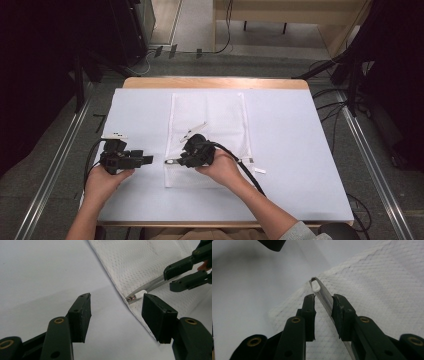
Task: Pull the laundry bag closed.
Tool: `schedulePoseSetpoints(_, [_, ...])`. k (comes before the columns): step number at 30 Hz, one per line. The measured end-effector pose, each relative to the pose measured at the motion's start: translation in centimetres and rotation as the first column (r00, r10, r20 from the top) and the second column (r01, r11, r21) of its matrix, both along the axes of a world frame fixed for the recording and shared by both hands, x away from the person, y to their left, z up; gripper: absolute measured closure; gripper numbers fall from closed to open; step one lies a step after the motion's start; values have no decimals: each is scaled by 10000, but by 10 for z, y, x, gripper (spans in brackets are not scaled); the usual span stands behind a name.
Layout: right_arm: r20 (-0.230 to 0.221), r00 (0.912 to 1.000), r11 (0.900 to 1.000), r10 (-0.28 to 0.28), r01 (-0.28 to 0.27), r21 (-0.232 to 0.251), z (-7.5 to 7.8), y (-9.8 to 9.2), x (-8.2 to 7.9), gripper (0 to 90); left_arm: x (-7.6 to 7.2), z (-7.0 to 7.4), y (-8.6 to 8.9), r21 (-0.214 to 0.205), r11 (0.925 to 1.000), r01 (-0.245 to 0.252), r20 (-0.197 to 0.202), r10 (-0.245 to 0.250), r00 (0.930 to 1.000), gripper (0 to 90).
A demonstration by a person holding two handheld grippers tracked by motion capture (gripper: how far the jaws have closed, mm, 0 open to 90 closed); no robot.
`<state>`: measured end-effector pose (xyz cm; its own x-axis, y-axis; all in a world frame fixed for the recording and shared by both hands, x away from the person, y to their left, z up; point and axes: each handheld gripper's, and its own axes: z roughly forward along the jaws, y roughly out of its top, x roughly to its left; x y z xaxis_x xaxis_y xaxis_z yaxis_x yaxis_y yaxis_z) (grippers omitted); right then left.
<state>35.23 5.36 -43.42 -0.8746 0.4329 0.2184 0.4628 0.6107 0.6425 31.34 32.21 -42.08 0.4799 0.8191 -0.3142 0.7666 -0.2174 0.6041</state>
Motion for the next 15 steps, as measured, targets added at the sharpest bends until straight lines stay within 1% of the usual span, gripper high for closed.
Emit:
schedulePoseSetpoints(2, [-32, 10000, 10000, -8, 8, -18, -2, 3, 0, 735, 1, 0, -1, -58, 10000, -19, 30, 19, 10000, 412])
schedulePoseSetpoints(3, [-112, 9999, 10000, 86, -86, 42, -5, 7, 0, 743, 1, 0, -1, -88, 10000, 5, 35, -5, 10000, 413])
schedulePoseSetpoints(5, [-190, 9996, 9998, 208, -209, -54, -8, 11, -1, 756, 2, 0, -1, -108, 9999, -8, 32, 8, 10000, 412])
schedulePoseSetpoints(6, [-287, 9993, 9997, 245, -248, -89, -11, 13, -1, 765, 3, -1, -2, -58, 10000, 19, 21, -18, 10000, 412])
schedulePoseSetpoints(8, [-314, 9991, 9995, 274, -278, -115, -12, 15, -1, 768, 3, -1, -3, -10, 10000, 74, 33, -74, 10000, 412])
schedulePoseSetpoints(9, [-433, 9989, 9996, 199, -208, -205, -17, 18, -2, 772, 3, -1, -3, 11, 10000, 98, 40, -98, 9999, 413])
schedulePoseSetpoints(11, [-488, 9986, 9996, 210, -219, -185, -19, 19, -2, 772, 4, -1, -3, -36, 9999, 96, 50, -96, 9999, 413])
schedulePoseSetpoints(12, [-483, 9987, 9997, 170, -177, -142, -21, 22, -3, 773, 4, -1, -3, -157, 9999, 35, -9, -35, 10000, 412])
schedulePoseSetpoints(15, [-436, 9989, 9998, 198, -202, -92, -23, 25, -3, 772, 3, 0, -2, -178, 9998, 10, -53, -11, 10000, 412])
